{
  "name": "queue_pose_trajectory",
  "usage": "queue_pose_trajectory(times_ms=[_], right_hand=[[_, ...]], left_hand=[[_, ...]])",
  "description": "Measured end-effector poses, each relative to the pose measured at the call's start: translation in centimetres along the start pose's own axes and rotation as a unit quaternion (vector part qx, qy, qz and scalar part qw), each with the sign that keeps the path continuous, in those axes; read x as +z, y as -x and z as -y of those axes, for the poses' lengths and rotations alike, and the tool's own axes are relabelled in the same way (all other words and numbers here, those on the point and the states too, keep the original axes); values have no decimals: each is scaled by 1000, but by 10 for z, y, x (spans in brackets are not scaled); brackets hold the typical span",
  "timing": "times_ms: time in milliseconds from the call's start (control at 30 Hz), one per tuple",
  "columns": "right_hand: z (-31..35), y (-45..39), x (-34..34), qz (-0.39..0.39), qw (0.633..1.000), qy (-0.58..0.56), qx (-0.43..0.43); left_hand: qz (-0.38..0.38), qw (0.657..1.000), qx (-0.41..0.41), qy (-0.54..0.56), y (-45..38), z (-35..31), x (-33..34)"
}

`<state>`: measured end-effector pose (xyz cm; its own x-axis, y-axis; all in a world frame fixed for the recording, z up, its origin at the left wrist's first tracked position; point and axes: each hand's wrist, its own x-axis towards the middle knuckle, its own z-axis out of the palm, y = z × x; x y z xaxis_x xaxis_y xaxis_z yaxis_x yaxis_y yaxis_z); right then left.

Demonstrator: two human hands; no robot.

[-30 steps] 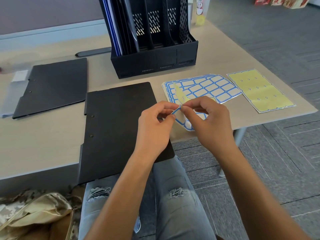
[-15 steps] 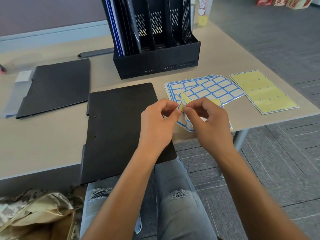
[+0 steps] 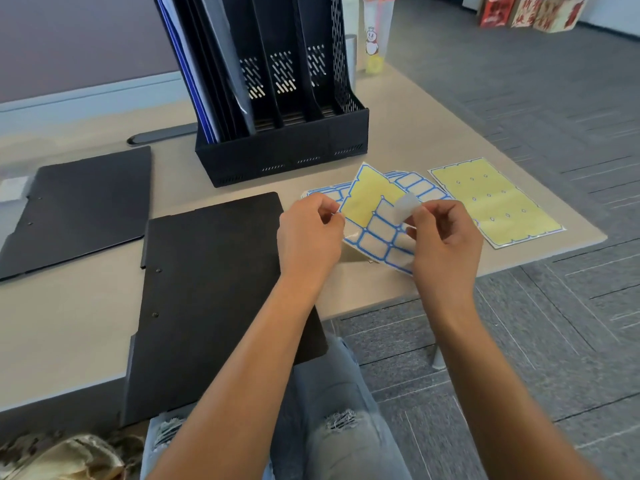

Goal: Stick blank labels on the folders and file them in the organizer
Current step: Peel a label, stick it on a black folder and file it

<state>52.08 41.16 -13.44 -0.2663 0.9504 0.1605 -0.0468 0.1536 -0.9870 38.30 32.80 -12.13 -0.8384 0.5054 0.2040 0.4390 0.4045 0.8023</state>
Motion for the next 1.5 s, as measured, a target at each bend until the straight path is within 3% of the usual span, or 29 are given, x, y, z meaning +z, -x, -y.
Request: queue_pose_trajectory(times_ms=[233,433,667,867,1067,1133,1267,1367,1500], right_hand=[[-12,-20,6,19,998,55,14],[-5,-18,14,45,994,92,-49],[18,22,37,122,975,101,-157],[31,70,70,222,933,133,-251],[46,122,107,319,883,134,-318],[49,137,117,334,878,131,-318],[58,151,130,313,913,91,-246],[62,153,137,359,914,84,-167],[58,150,139,361,917,80,-147]], left_hand=[[19,991,0,-134,-16,-4,13],[35,998,24,55,11,-18,-6],[39,969,-78,230,40,-14,-42],[-7,949,-140,282,70,-1,-106],[-83,936,-148,307,102,30,-170],[-104,930,-152,318,111,38,-187],[-150,913,-178,336,121,53,-208],[-135,911,-188,341,125,61,-215],[-99,929,-180,308,125,66,-215]])
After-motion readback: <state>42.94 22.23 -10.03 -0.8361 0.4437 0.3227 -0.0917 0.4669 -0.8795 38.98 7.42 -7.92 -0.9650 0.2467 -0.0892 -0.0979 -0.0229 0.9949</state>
